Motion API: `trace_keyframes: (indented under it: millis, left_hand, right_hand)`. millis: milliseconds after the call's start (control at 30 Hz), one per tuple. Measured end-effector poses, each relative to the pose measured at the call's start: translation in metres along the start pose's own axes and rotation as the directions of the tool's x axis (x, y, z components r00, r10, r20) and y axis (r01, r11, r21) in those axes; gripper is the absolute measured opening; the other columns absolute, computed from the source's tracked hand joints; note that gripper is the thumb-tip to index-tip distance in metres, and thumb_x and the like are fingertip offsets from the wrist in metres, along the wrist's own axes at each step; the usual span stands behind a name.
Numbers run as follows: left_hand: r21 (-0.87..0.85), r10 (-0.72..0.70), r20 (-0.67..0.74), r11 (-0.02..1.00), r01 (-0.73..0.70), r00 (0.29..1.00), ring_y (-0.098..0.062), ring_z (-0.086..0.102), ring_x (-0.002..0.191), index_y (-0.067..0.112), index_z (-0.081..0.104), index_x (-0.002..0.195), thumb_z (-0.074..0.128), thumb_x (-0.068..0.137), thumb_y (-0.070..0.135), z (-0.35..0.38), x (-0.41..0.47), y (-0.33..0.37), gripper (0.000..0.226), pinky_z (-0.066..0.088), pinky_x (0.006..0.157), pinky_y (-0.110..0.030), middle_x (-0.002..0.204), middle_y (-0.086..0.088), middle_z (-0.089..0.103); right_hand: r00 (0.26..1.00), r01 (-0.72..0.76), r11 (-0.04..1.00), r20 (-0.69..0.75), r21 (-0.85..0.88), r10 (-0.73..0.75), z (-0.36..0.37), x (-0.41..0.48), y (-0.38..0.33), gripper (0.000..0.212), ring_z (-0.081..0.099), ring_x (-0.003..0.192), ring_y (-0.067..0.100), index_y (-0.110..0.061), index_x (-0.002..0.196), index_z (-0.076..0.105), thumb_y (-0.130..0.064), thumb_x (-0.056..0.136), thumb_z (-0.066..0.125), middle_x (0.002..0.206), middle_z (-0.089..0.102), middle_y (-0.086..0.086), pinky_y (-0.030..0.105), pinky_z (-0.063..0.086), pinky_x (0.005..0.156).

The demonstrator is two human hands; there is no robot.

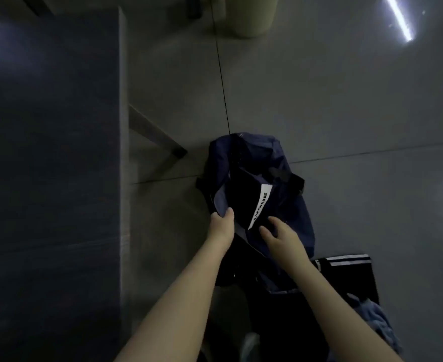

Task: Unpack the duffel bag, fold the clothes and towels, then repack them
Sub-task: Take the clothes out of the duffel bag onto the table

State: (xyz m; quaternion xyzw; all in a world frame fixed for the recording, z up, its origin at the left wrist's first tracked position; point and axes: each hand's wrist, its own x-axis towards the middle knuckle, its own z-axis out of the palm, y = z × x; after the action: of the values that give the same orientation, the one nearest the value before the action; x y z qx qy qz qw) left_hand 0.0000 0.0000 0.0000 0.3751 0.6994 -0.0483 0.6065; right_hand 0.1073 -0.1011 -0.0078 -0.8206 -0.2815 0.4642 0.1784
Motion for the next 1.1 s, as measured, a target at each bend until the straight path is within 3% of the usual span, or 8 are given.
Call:
trace_keyframes:
  millis: [133,333,500,633,733,833,1000,1100]
  left_hand:
    - [-0.114,0.004,-0.019,0.993,-0.006,1.000,-0.032,0.044,0.128,0.006,0.026,0.147,0.038,0.100,0.039,0.015,0.032,-0.003,0.059,0.037,0.106,-0.040,0.145,-0.014,0.040]
    - [0.053,-0.044,-0.264,0.997,0.060,0.964,-0.034,0.046,0.122,0.003,0.031,0.141,0.049,0.097,0.027,0.013,0.065,-0.013,0.053,0.041,0.087,-0.038,0.145,-0.015,0.029]
    - [0.146,0.063,-0.086,0.988,-0.050,0.994,-0.032,0.051,0.118,0.000,0.041,0.138,0.047,0.098,0.020,0.004,0.084,-0.022,0.044,0.042,0.091,-0.033,0.135,-0.016,0.049]
    - [-0.136,0.116,0.085,0.985,-0.104,0.990,-0.029,0.056,0.113,0.003,0.051,0.130,0.047,0.098,0.039,0.019,0.076,-0.012,0.048,0.045,0.096,-0.036,0.126,-0.013,0.058]
    - [-0.254,0.077,0.315,0.967,0.006,0.946,-0.025,0.053,0.118,0.011,0.051,0.134,0.019,0.096,0.063,0.034,0.063,0.003,0.071,0.039,0.104,-0.039,0.129,-0.008,0.057]
    - [-0.199,0.054,0.384,0.980,0.025,0.922,-0.026,0.040,0.134,0.012,0.040,0.143,0.003,0.092,0.068,0.037,0.058,0.010,0.085,0.026,0.114,-0.043,0.144,-0.008,0.045]
    - [-0.064,0.063,0.337,0.997,-0.044,0.939,-0.025,0.037,0.136,0.012,0.037,0.145,0.005,0.097,0.060,0.026,0.036,0.022,0.075,0.023,0.111,-0.041,0.148,-0.005,0.041]
    - [0.326,0.258,0.185,0.894,-0.307,0.948,-0.025,0.046,0.126,0.014,0.045,0.139,0.025,0.100,0.050,0.013,0.011,0.027,0.056,0.033,0.107,-0.038,0.139,-0.002,0.048]
  right_hand:
    - [0.999,0.009,1.000,-0.052,-0.024,-0.010,0.013,0.034,0.001,0.038,0.055,0.107,0.020,-0.019,0.120,0.053,-0.044,0.092,0.053,0.114,0.058,-0.003,0.039,0.047,0.087]
    - [0.988,-0.083,0.974,-0.142,-0.212,0.053,0.041,0.071,0.006,0.045,0.054,0.103,0.031,-0.010,0.111,0.052,-0.048,0.086,0.057,0.111,0.057,0.008,0.044,0.048,0.085]
    - [0.973,-0.083,0.981,-0.228,-0.177,0.041,0.053,0.079,0.009,0.014,0.058,0.083,0.033,-0.005,0.085,0.054,-0.018,0.086,0.048,0.087,0.061,0.013,0.039,0.045,0.069]
    - [0.975,0.053,0.998,-0.216,0.025,-0.046,0.041,0.071,0.016,0.023,0.046,0.060,0.025,-0.010,0.066,0.038,-0.012,0.088,0.046,0.063,0.048,0.007,0.034,0.029,0.056]
    - [0.986,0.094,0.990,-0.144,0.101,-0.079,0.034,0.063,0.011,0.021,0.047,0.061,0.020,-0.014,0.071,0.043,-0.018,0.092,0.045,0.066,0.052,0.003,0.033,0.032,0.057]
    - [0.991,0.118,0.989,-0.078,0.085,-0.112,0.033,0.062,0.009,0.020,0.057,0.071,0.018,-0.015,0.091,0.054,-0.035,0.092,0.054,0.079,0.061,0.000,0.033,0.043,0.060]
    - [0.969,0.117,0.977,-0.195,-0.179,-0.152,0.034,0.061,0.016,0.019,0.061,0.078,0.030,-0.011,0.105,0.058,-0.009,0.088,0.049,0.088,0.067,0.010,0.032,0.041,0.059]
    - [0.954,0.118,0.972,-0.249,-0.202,-0.167,0.024,0.049,0.005,0.018,0.060,0.075,0.032,-0.008,0.097,0.061,-0.004,0.086,0.048,0.082,0.066,0.011,0.030,0.035,0.057]
